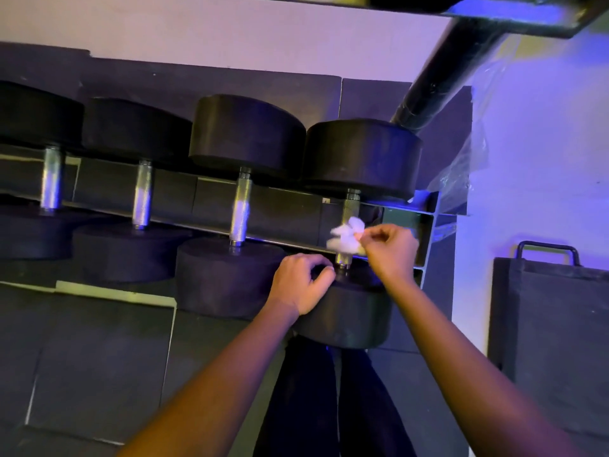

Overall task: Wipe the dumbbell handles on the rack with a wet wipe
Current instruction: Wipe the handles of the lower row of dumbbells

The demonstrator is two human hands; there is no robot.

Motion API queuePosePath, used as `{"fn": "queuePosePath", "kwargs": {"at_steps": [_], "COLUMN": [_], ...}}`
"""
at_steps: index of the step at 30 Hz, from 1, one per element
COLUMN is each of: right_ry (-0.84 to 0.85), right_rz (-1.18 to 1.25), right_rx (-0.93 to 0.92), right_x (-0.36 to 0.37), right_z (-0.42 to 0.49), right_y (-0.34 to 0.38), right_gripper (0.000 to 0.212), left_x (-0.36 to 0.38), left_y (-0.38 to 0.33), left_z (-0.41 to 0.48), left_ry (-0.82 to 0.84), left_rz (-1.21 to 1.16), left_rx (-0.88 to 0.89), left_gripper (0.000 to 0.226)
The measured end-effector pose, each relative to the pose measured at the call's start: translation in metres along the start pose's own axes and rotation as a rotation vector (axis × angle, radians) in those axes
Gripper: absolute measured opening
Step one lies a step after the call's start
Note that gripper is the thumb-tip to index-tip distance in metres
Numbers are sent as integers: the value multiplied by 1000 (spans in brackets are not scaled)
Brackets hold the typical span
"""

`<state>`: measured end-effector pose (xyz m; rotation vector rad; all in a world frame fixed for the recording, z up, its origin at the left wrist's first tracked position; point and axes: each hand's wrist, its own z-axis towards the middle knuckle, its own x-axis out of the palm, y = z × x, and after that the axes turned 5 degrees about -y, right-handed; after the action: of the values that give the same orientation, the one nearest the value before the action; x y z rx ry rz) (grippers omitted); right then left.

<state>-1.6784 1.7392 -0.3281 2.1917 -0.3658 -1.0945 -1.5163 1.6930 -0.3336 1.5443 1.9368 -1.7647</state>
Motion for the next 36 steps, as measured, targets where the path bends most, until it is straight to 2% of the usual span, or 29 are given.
{"fn": "queuePosePath", "kwargs": {"at_steps": [2,5,8,13,17,19,22,27,36], "right_ry": [-75,-83,-72,123,233,206,67,-150,-157], "right_rz": [55,34,-10,-214,-298,-262,-102,95,-6], "right_rx": [21,34,16,-7,55,85,82,45,-5], "right_x": [4,18,23,12,10,8,6,11,28], "right_z": [11,24,24,-2,-14,-11,-9,4,6], "right_y": [13,25,22,5,-3,0,10,34,36], "right_gripper": [10,21,25,26,29,24,12,14,24], "left_x": [8,16,19,24,28,27,25,24,24], "left_y": [-4,-3,-1,-14,-20,-21,-21,-23,-23], "left_z": [-2,-1,-3,-12,-14,-13,-15,-16,-17], "left_ry": [-82,-145,-184,-280,-355,-378,-400,-404,-390], "left_rz": [-22,-26,-32,-58,-112,-134,-150,-159,-150], "left_rx": [-86,-188,-213,-241,-312,-326,-301,-306,-309], "left_gripper": [50,48,48,52,38,37,40,38,40]}}
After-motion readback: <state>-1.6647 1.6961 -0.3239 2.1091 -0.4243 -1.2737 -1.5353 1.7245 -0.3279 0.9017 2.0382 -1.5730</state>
